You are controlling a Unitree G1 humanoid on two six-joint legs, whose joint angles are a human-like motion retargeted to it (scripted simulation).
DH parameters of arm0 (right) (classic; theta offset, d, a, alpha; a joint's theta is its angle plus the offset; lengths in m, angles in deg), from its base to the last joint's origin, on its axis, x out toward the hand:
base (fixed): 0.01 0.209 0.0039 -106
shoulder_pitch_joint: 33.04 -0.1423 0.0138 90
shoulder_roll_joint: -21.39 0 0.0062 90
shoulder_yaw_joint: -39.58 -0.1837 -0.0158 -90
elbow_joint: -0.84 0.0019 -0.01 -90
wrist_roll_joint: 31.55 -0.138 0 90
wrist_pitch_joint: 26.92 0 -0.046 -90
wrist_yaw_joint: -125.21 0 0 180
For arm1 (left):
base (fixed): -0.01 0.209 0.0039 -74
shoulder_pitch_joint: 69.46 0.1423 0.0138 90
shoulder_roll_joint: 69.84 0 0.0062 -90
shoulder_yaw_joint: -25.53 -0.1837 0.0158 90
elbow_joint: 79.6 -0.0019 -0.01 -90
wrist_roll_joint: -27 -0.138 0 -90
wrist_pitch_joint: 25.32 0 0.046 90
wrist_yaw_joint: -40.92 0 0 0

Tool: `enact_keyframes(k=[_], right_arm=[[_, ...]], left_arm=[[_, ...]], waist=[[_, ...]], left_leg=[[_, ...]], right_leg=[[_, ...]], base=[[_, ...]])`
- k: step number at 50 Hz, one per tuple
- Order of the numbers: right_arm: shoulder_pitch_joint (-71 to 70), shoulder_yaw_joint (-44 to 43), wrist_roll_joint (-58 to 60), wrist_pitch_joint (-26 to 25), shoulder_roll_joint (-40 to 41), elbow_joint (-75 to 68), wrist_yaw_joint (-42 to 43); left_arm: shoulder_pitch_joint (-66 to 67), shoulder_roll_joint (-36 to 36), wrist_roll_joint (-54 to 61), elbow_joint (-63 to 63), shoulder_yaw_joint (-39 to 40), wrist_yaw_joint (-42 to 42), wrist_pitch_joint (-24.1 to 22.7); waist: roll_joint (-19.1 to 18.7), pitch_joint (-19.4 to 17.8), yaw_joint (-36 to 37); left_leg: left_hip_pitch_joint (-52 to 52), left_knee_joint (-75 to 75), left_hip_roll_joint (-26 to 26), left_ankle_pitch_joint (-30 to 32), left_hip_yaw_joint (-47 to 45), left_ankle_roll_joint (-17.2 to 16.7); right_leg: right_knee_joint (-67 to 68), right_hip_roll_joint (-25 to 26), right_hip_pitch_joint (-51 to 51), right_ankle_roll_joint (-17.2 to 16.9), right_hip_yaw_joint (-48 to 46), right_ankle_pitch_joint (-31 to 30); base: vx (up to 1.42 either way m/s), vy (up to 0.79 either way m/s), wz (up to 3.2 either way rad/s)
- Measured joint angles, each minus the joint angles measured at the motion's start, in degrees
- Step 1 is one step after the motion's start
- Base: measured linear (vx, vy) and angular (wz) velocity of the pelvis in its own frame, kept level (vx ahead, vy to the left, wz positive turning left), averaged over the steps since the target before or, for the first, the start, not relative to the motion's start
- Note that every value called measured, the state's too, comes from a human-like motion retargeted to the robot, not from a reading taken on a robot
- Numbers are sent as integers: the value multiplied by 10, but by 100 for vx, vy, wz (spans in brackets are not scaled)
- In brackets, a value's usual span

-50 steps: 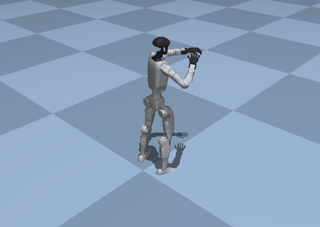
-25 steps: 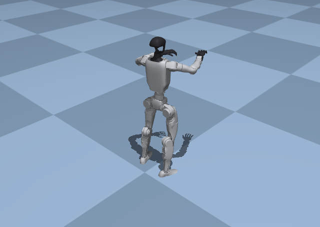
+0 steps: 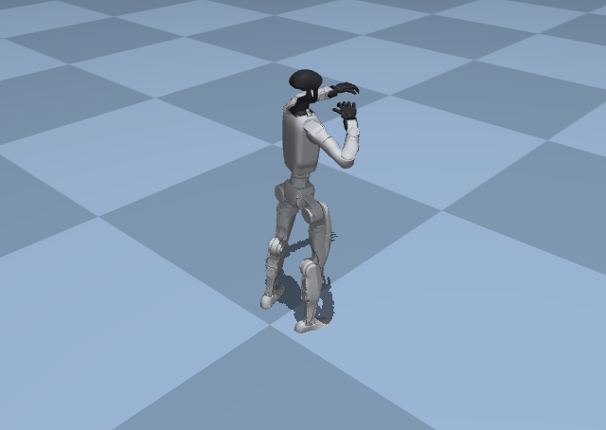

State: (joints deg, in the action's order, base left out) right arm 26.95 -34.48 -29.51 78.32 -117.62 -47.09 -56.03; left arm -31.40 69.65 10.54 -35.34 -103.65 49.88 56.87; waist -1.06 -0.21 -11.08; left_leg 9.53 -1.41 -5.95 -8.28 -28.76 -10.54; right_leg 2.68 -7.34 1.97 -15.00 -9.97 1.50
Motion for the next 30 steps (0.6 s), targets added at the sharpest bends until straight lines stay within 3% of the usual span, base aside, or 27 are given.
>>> enact_keyframes(k=[7,9,13,22,30], right_arm=[[-2,9,-2,13,17,-25,-9],[-9,21,15,3,36,-60,-3],[-47,60,74,-81,88,-157,8],[-191,161,232,-118,187,-497,77],[-291,236,271,-143,213,-749,85]], left_arm=[[-33,-15,25,-15,-34,-27,-13],[-35,-22,25,41,-29,-35,-20],[-27,-47,30,190,-8,-51,0],[31,-88,-1,485,19,-39,-46],[90,-112,20,608,33,-73,-68]], waist=[[-8,8,-20],[-5,11,-14],[6,14,7],[39,18,88],[58,25,158]], left_leg=[[2,1,-4,-3,-12,-2],[2,3,-3,-5,-11,-2],[3,5,6,-9,2,5],[0,8,19,-15,51,9],[-10,6,19,-11,95,4]], right_leg=[[0,6,-6,0,10,-2],[2,4,-5,0,8,-2],[7,-10,2,0,-1,3],[15,-32,27,2,-47,16],[14,-35,48,9,-93,21]], base=[[1,-1,-15],[0,0,0],[3,7,29],[3,4,54],[3,-1,58]])
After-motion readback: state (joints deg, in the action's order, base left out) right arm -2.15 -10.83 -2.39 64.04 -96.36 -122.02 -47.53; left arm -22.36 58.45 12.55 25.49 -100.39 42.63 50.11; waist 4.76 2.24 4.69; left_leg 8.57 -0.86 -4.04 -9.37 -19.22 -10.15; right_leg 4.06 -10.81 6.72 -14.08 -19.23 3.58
